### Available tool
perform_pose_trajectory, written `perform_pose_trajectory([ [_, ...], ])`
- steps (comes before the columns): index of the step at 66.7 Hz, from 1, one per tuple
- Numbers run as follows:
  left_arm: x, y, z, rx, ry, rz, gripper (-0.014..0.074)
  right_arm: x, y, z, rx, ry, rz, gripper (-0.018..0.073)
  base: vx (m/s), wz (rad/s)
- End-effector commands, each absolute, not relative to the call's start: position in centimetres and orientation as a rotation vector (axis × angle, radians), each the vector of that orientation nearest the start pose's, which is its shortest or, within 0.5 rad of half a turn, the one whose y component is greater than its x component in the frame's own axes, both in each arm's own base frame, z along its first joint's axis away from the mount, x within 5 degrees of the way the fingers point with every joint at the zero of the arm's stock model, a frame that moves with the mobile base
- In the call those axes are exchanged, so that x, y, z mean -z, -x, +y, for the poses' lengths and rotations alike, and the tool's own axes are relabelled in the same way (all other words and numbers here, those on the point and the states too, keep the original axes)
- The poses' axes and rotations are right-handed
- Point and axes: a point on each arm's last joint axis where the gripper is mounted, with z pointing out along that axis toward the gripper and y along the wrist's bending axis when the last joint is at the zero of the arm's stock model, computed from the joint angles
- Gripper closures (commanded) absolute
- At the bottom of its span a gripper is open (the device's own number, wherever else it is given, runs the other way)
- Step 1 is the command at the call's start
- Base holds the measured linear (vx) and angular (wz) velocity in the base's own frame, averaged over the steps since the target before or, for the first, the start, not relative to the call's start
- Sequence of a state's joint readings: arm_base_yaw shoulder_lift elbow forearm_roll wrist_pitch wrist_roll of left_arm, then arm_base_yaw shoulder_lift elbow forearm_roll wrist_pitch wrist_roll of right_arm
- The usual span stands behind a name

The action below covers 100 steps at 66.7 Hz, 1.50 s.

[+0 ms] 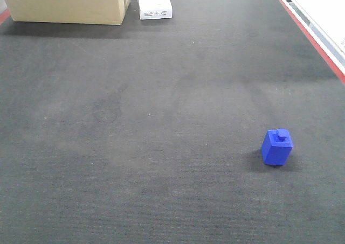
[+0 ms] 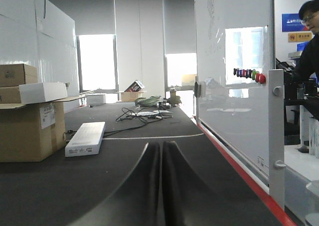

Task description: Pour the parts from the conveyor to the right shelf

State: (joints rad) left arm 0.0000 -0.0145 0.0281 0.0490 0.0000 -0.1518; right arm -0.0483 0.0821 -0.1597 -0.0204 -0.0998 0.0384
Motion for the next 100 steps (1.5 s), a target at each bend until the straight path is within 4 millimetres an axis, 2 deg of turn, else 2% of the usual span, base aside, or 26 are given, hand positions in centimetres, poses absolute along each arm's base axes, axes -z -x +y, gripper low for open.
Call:
perform_pose_trajectory([
  [1,-20.3,-5.6,0.0,0.101,0.081,1.435,0.0603,-30.1,-5.9,-0.3,0.032,-0.034,1.295,0.0568,0.00,0.00],
  [10,-20.3,-5.6,0.0,0.101,0.081,1.435,0.0603,-31.4,-7.8,-0.4,0.035,-0.037,1.423,0.0568,0.00,0.00],
  [22,-20.3,-5.6,0.0,0.101,0.081,1.435,0.0603,-31.1,-10.0,-0.5,0.038,-0.043,1.616,0.0568,0.00,0.00],
  [53,-20.3,-5.6,0.0,0.101,0.081,1.435,0.0603,-29.5,-10.5,-0.5,0.037,-0.046,1.784,0.0547,0.00,0.00],
  [60,-20.3,-5.6,0.0,0.101,0.081,1.435,0.0603,-29.9,-10.8,-0.3,0.024,-0.014,1.812,0.0484,0.00,0.00],
  [65,-20.3,-5.6,0.0,0.101,0.081,1.435,0.0603,-30.1,-11.2,0.2,0.017,0.054,1.838,0.0406,0.00,0.00],
  [76,-20.3,-5.6,0.0,0.101,0.081,1.435,0.0603,-29.9,-13.1,1.6,-0.035,0.178,1.910,0.0197,0.00,0.00],
  [85,-20.3,-5.6,0.0,0.101,0.081,1.435,0.0603,-30.2,-15.3,2.6,-0.069,0.226,1.970,0.0071,0.00,0.00],
  [92,-20.3,-5.6,0.0,0.101,0.081,1.435,0.0603,-30.9,-17.2,2.9,-0.088,0.196,2.037,0.0027,0.00,0.00],
  [100,-20.3,-5.6,0.0,0.101,0.081,1.435,0.0603,-31.8,-20.1,3.2,-0.079,0.163,2.142,0.0018,0.00,0.00],
])
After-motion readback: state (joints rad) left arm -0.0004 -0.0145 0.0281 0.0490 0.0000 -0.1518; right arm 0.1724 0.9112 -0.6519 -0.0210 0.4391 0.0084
